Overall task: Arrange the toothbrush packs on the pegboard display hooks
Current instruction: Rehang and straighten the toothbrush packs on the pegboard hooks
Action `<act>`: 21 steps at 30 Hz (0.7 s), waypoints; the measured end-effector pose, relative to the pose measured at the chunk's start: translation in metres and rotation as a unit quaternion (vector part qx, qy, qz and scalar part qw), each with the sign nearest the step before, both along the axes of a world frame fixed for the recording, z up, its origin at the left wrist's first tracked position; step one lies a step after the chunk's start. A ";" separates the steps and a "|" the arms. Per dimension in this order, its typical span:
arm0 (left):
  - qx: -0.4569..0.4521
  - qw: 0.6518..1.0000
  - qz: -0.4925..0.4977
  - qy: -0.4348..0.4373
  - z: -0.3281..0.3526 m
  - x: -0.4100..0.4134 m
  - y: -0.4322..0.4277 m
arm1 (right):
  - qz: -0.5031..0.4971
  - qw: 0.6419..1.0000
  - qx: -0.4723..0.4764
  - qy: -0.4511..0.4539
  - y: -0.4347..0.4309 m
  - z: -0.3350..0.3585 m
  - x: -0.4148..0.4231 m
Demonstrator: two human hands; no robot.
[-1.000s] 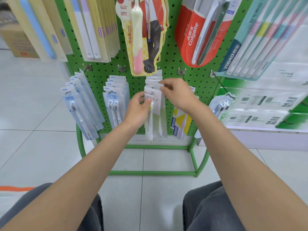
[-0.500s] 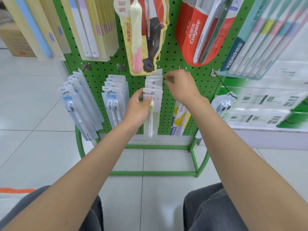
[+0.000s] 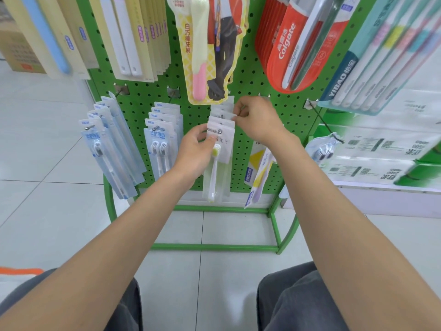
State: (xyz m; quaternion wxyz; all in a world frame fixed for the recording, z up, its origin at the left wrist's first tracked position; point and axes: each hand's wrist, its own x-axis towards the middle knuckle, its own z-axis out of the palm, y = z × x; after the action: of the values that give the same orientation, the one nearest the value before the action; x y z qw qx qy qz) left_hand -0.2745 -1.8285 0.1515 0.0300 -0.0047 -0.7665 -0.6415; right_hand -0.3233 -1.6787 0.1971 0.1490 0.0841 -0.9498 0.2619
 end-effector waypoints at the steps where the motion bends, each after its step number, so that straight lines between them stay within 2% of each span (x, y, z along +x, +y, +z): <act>1: 0.000 1.000 0.001 0.001 0.000 0.001 0.000 | 0.000 1.000 -0.007 0.002 0.001 0.001 0.001; 8: 0.007 1.000 0.003 0.000 0.001 0.003 -0.001 | -0.022 0.999 -0.015 0.027 0.015 -0.003 0.019; 16: -0.033 0.999 0.031 -0.005 -0.004 0.010 -0.004 | -0.071 0.986 -0.125 0.086 0.019 -0.008 0.047; 21: -0.056 0.997 0.044 0.022 -0.007 0.023 -0.005 | -0.071 0.983 -0.147 0.085 0.021 -0.011 0.068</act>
State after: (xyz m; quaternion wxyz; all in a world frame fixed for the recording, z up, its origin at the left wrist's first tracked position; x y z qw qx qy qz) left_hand -0.2514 -1.8340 0.1444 0.0747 0.0132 -0.7999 -0.5953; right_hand -0.2549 -1.6580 0.1858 0.2583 0.0152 -0.8882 0.3796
